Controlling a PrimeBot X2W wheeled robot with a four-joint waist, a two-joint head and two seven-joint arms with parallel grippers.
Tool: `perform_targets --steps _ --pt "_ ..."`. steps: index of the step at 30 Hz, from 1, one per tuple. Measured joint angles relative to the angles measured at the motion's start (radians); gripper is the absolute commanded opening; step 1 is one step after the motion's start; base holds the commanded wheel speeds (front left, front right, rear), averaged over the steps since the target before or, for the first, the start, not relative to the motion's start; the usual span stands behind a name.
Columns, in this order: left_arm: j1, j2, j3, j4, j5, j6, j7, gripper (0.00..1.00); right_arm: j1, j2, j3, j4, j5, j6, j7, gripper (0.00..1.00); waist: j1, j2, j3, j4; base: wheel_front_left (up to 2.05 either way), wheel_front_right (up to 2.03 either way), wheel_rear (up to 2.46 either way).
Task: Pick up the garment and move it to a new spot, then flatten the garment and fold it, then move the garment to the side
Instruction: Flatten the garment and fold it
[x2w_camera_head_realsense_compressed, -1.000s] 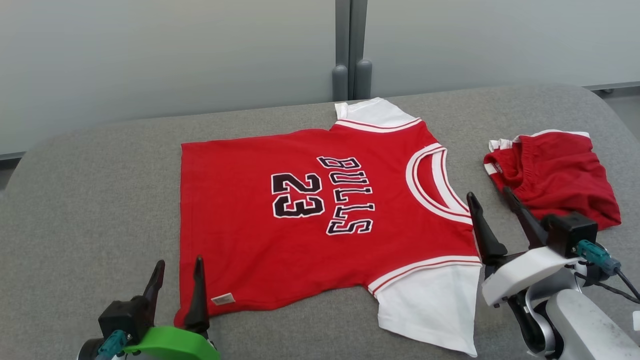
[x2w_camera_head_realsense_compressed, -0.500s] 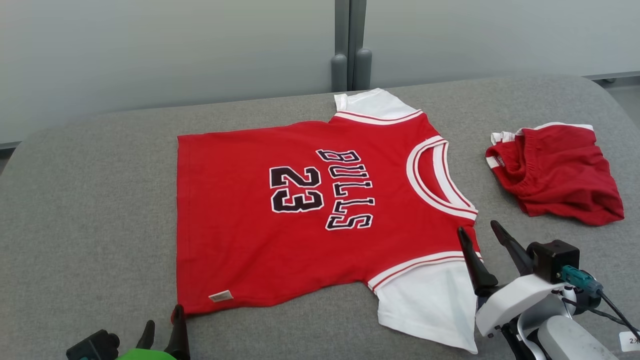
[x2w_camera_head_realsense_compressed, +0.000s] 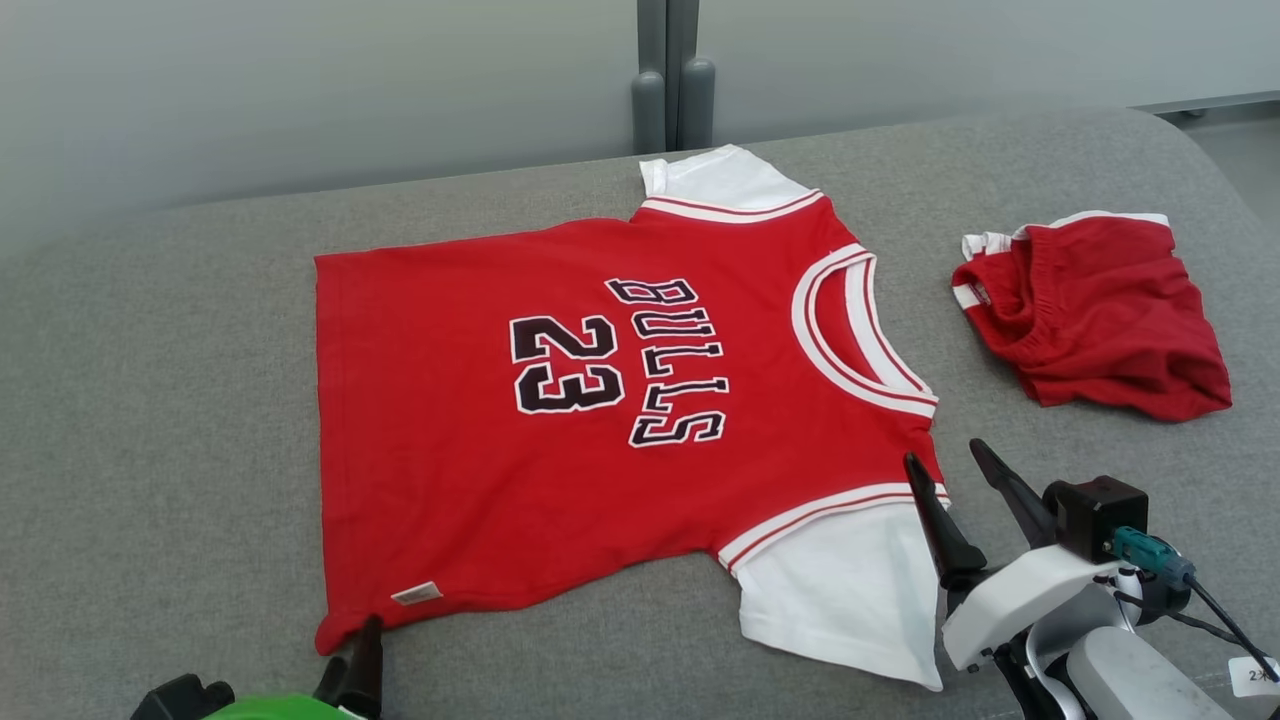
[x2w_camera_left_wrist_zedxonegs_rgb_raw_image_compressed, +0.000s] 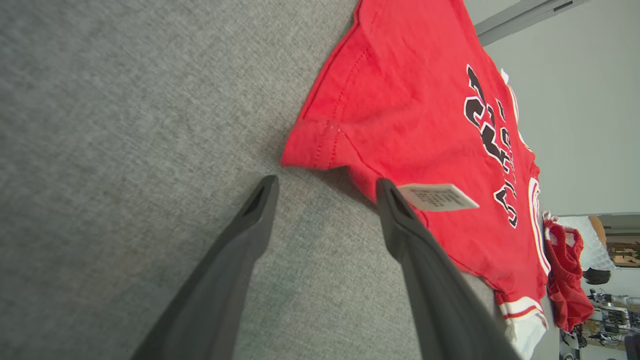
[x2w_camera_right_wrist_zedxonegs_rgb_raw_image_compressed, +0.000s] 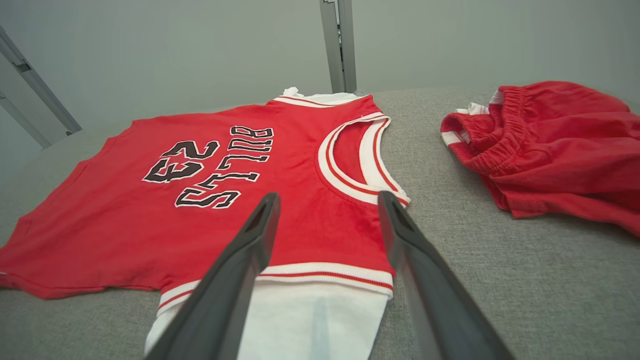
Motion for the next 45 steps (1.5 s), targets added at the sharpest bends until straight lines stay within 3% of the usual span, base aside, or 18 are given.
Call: perform_targets --steps 10,12,16,19,21,22,30,45 --pt "-0.051 0.000 0.036 0.029 -0.223 0.000 -0.002 1.00 -0.014 0.001 0.001 0.022 0.000 0.008 0.000 1.00 0.0000 0.0000 0.020 -0.018 0.00 0.00 0.00" --pt "-0.051 0.000 0.042 0.049 -0.224 0.000 -0.011 0.91 -0.014 0.001 0.002 0.028 0.000 0.011 0.000 1.00 0.0000 0.0000 0.022 -0.020 0.00 0.00 0.00" --pt "-0.067 -0.001 0.045 0.081 -0.232 0.000 -0.034 0.62 -0.013 0.001 0.016 0.042 0.000 0.028 0.000 1.00 0.0000 0.0000 0.026 -0.024 0.00 0.00 0.00" --pt "-0.081 -0.001 0.044 0.100 -0.230 0.000 -0.051 0.31 0.008 0.002 0.025 0.048 0.019 0.046 0.010 1.00 0.0000 0.0000 0.030 -0.026 0.00 0.00 0.00" --pt "-0.088 -0.001 0.040 0.102 -0.230 0.000 -0.060 0.02 0.035 0.002 0.030 0.053 0.040 0.056 0.020 1.00 0.0000 0.0000 0.033 -0.026 0.00 0.00 0.00" --pt "-0.092 -0.001 0.039 0.101 -0.230 0.000 -0.066 0.00 0.050 0.002 0.030 0.053 0.049 0.062 0.020 1.00 0.0000 0.0000 0.035 -0.026 0.00 0.00 0.00" --pt "-0.132 -0.002 0.020 0.097 -0.198 0.001 -0.118 0.00 0.112 0.014 0.022 0.061 0.136 0.089 0.062 1.00 0.0000 0.0000 0.058 -0.038 0.00 0.00 0.00" --pt "-0.158 -0.003 -0.033 0.091 -0.177 0.001 -0.143 0.00 0.149 0.040 0.045 0.102 0.188 0.141 0.114 1.00 0.0000 0.0000 0.060 -0.017 0.00 0.00 0.00"
